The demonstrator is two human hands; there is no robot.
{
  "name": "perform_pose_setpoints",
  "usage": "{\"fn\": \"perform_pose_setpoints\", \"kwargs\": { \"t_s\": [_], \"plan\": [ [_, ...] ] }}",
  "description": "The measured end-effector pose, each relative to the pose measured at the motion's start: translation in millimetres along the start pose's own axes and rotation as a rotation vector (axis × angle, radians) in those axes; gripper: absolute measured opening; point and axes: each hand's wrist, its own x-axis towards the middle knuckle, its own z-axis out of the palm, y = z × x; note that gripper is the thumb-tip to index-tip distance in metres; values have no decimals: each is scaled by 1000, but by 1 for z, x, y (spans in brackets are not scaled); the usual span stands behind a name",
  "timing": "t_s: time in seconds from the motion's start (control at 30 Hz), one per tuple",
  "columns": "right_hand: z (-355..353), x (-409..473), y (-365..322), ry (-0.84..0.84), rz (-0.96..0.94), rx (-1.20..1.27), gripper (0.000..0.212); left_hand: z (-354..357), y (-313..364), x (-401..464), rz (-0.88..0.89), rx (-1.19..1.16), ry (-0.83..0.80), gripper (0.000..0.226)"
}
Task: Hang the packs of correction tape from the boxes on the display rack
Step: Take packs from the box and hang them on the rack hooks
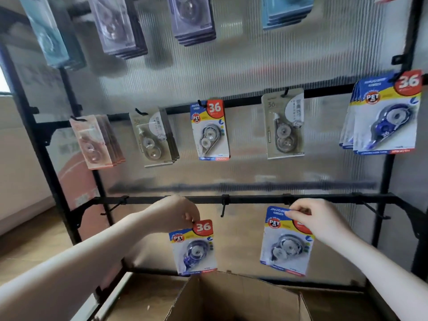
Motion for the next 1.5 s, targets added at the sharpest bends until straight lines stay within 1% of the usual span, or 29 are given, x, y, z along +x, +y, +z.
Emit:
{"fn": "perform_pose_setpoints", "kwargs": {
  "t_s": [0.07, 0.2, 0.27, 0.37, 0.47, 0.6, 0.73, 0.83, 1.0, 1.13, 1.37, 1.5],
  "plan": [
    [4, 7, -14, 43, -18, 22, 17, -8, -8, 0, 30, -40, 43, 16],
    [10, 21, -43, 101, -70, 49, 21, -25, -30, 5, 74, -99, 124, 16],
    [9, 30, -59, 124, -73, 48, 20, -31, -41, 9, 92, -146, 163, 17],
    [8, 46, -88, 141, -80, 70, 23, -40, -57, 10, 126, -156, 210, 19],
    [9, 68, -124, 161, -109, 47, 17, -52, -76, 4, 154, -162, 236, 18],
    [16, 106, -175, 206, -221, -8, 13, -66, -109, -11, 157, -168, 291, 15],
    [21, 140, -218, 321, -343, -39, 15, -72, -136, -23, 153, -201, 332, 15],
    [23, 159, -236, 378, -375, -67, 17, -70, -151, -27, 129, -207, 347, 14],
    [22, 180, -243, 470, -383, -150, 19, -65, -166, -29, 125, -216, 338, 14],
    [21, 182, -242, 370, -372, -161, 18, -63, -168, -29, 118, -217, 319, 14],
    [10, 172, -243, 244, -403, -252, 22, -58, -162, -27, 117, -214, 315, 13],
    [-1, 174, -242, 147, -350, -268, 23, -53, -159, -24, 112, -198, 297, 14]
  ]
}}
